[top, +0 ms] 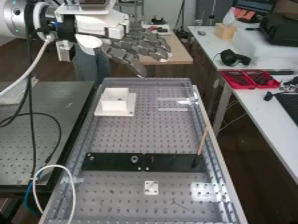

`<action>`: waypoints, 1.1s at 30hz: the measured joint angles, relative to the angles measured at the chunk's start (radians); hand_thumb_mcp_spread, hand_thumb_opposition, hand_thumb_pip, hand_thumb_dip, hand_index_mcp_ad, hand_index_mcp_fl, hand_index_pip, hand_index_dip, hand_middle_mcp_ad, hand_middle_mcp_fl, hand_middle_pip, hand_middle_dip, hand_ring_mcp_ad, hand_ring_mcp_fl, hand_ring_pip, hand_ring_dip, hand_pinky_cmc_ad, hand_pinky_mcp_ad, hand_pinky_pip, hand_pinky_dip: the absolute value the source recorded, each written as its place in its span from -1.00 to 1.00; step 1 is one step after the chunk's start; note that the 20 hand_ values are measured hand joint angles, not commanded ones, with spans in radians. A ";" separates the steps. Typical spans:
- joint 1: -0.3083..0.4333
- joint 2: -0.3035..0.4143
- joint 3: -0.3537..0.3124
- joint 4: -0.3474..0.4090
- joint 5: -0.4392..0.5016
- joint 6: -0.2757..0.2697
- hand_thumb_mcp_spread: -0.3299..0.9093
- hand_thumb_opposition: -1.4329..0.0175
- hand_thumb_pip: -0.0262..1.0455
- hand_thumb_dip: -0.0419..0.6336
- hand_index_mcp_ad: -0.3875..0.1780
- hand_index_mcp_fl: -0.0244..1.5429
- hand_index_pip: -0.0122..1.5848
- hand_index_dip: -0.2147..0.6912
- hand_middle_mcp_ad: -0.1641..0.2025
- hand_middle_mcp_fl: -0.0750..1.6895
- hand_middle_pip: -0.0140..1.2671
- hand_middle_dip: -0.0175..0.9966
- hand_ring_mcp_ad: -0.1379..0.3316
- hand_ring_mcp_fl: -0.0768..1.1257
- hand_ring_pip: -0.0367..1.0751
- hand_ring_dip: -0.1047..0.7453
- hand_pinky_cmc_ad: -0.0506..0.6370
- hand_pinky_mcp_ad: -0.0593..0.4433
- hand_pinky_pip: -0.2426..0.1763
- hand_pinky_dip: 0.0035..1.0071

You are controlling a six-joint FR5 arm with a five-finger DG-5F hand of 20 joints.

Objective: Grab the larger nut and place it in the white container

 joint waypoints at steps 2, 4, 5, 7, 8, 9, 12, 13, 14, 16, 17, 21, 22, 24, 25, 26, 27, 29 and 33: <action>0.002 -0.001 0.000 0.001 -0.002 -0.001 -0.21 -0.16 0.45 -0.15 -0.03 -0.94 -0.36 -0.69 0.36 -0.89 -0.77 -0.47 0.20 -0.87 -0.73 -0.44 0.16 0.42 -0.30 0.53; 0.004 -0.001 0.001 0.005 -0.004 -0.002 -0.21 -0.16 0.45 -0.15 -0.03 -0.94 -0.36 -0.69 0.36 -0.89 -0.76 -0.47 0.20 -0.87 -0.73 -0.44 0.16 0.42 -0.30 0.53; 0.006 -0.002 0.002 0.009 -0.006 -0.002 -0.21 -0.16 0.45 -0.15 -0.03 -0.94 -0.36 -0.69 0.36 -0.89 -0.77 -0.47 0.20 -0.87 -0.73 -0.44 0.16 0.42 -0.30 0.53; 0.007 -0.003 0.002 0.009 -0.007 -0.003 -0.21 -0.16 0.45 -0.15 -0.03 -0.94 -0.36 -0.69 0.36 -0.89 -0.77 -0.47 0.20 -0.87 -0.73 -0.44 0.16 0.42 -0.30 0.53; 0.007 -0.003 0.002 0.009 -0.007 -0.003 -0.21 -0.16 0.45 -0.15 -0.03 -0.94 -0.36 -0.69 0.36 -0.89 -0.77 -0.47 0.20 -0.87 -0.73 -0.44 0.16 0.42 -0.30 0.53; 0.007 -0.003 0.002 0.009 -0.007 -0.003 -0.21 -0.16 0.45 -0.15 -0.03 -0.94 -0.36 -0.69 0.36 -0.89 -0.77 -0.47 0.20 -0.87 -0.73 -0.44 0.16 0.42 -0.30 0.53; 0.007 -0.003 0.002 0.009 -0.007 -0.003 -0.21 -0.16 0.45 -0.15 -0.03 -0.94 -0.36 -0.69 0.36 -0.89 -0.77 -0.47 0.20 -0.87 -0.73 -0.44 0.16 0.42 -0.30 0.53; 0.007 -0.003 0.002 0.009 -0.007 -0.003 -0.21 -0.16 0.45 -0.15 -0.03 -0.94 -0.36 -0.69 0.36 -0.89 -0.77 -0.47 0.20 -0.87 -0.73 -0.44 0.16 0.42 -0.30 0.53; 0.007 -0.003 0.002 0.009 -0.007 -0.003 -0.21 -0.16 0.45 -0.15 -0.03 -0.94 -0.36 -0.69 0.36 -0.89 -0.77 -0.47 0.20 -0.87 -0.73 -0.44 0.16 0.42 -0.30 0.53; 0.009 -0.007 0.007 0.010 -0.014 -0.004 -0.21 -0.16 0.45 -0.15 -0.04 -0.94 -0.38 -0.69 0.36 -0.89 -0.77 -0.47 0.22 -0.88 -0.76 -0.42 0.19 0.42 -0.30 0.50; 0.009 -0.007 0.007 0.010 -0.014 -0.004 -0.20 -0.15 0.45 -0.15 -0.03 -0.94 -0.38 -0.69 0.36 -0.89 -0.77 -0.47 0.22 -0.88 -0.76 -0.42 0.19 0.42 -0.30 0.50; 0.009 -0.007 0.007 0.010 -0.014 -0.005 -0.21 -0.16 0.45 -0.15 -0.04 -0.94 -0.38 -0.69 0.36 -0.89 -0.77 -0.47 0.22 -0.88 -0.76 -0.42 0.19 0.42 -0.30 0.50; 0.009 -0.007 0.007 0.010 -0.014 -0.005 -0.21 -0.16 0.45 -0.15 -0.04 -0.94 -0.38 -0.69 0.36 -0.89 -0.77 -0.47 0.22 -0.88 -0.76 -0.41 0.19 0.42 -0.30 0.50; 0.009 -0.007 0.007 0.010 -0.014 -0.005 -0.20 -0.16 0.45 -0.18 -0.03 -0.94 -0.38 -0.69 0.36 -0.89 -0.77 -0.47 0.22 -0.88 -0.77 -0.40 0.19 0.42 -0.30 0.50; 0.009 -0.007 0.007 0.010 -0.014 -0.005 -0.21 -0.15 0.45 -0.18 -0.03 -0.94 -0.38 -0.69 0.36 -0.89 -0.77 -0.47 0.22 -0.88 -0.77 -0.40 0.19 0.42 -0.30 0.50; 0.009 -0.007 0.007 0.010 -0.014 -0.005 -0.21 -0.16 0.45 -0.18 -0.03 -0.94 -0.38 -0.69 0.36 -0.89 -0.77 -0.47 0.22 -0.88 -0.77 -0.40 0.19 0.42 -0.30 0.50; 0.009 -0.007 0.007 0.010 -0.014 -0.005 -0.21 -0.16 0.45 -0.18 -0.03 -0.94 -0.38 -0.69 0.36 -0.89 -0.77 -0.47 0.22 -0.88 -0.77 -0.40 0.19 0.44 -0.30 0.50; 0.009 -0.007 0.007 0.010 -0.014 -0.005 -0.21 -0.16 0.45 -0.18 -0.03 -0.94 -0.38 -0.69 0.36 -0.89 -0.77 -0.47 0.22 -0.88 -0.77 -0.40 0.19 0.49 -0.30 0.50; 0.009 -0.007 0.007 0.010 -0.014 -0.005 -0.21 -0.16 0.45 -0.18 -0.04 -0.94 -0.38 -0.69 0.36 -0.89 -0.77 -0.47 0.22 -0.88 -0.77 -0.40 0.19 0.49 -0.30 0.50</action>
